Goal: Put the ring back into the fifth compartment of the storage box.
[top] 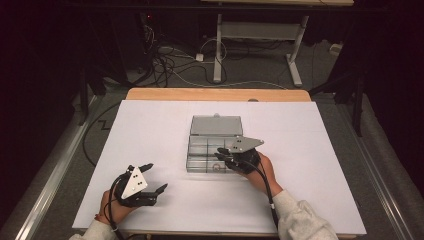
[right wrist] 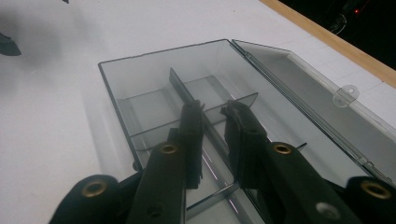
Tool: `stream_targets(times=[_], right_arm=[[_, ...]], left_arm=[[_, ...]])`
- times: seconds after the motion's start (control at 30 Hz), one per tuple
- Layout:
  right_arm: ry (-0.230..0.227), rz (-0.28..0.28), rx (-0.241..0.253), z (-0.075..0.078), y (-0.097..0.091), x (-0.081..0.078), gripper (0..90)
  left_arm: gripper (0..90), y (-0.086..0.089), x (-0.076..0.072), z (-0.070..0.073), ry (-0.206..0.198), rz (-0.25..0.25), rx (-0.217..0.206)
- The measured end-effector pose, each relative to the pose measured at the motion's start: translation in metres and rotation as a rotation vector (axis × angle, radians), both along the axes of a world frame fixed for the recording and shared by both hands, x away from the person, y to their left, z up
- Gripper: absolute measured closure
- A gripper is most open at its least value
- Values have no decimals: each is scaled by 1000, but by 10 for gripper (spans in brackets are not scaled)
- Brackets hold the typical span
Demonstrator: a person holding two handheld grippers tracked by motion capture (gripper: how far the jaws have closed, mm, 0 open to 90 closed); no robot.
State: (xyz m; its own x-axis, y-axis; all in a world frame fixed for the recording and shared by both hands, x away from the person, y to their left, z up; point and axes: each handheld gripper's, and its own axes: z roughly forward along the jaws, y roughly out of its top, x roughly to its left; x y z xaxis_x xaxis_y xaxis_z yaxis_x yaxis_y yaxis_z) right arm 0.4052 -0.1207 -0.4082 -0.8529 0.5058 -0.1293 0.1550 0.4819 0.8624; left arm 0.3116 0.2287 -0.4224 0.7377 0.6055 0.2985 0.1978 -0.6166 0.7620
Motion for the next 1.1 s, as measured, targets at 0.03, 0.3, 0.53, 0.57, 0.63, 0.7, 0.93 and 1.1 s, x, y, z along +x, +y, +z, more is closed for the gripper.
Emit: stream_targets(times=[0.03, 0.3, 0.53, 0.57, 0.63, 0.7, 0.93, 1.1], right_arm=[[-7, 3, -7, 1, -1, -1, 754], [-56, -30, 11, 12, -7, -6, 655], [-90, -22, 14, 21, -13, -12, 571], [-95, -24, 18, 23, -15, -14, 556], [-101, -22, 23, 25, -18, -17, 537], [-111, -33, 25, 27, -21, -19, 516], [-143, -61, 33, 34, -32, -26, 432], [-171, -81, 33, 36, -37, -33, 362]], left_arm=[[199, 0, 0, 0, -1, 1, 2], [199, -2, 2, -2, 8, 7, 29], [199, -3, 1, -3, 6, 10, 45], [199, -3, 1, -2, 5, 9, 42], [199, -3, 1, -2, 3, 9, 42], [199, -4, 1, -2, 4, 7, 45], [199, -3, 1, -2, 4, 7, 46], [198, -4, 1, -3, 4, 6, 52]])
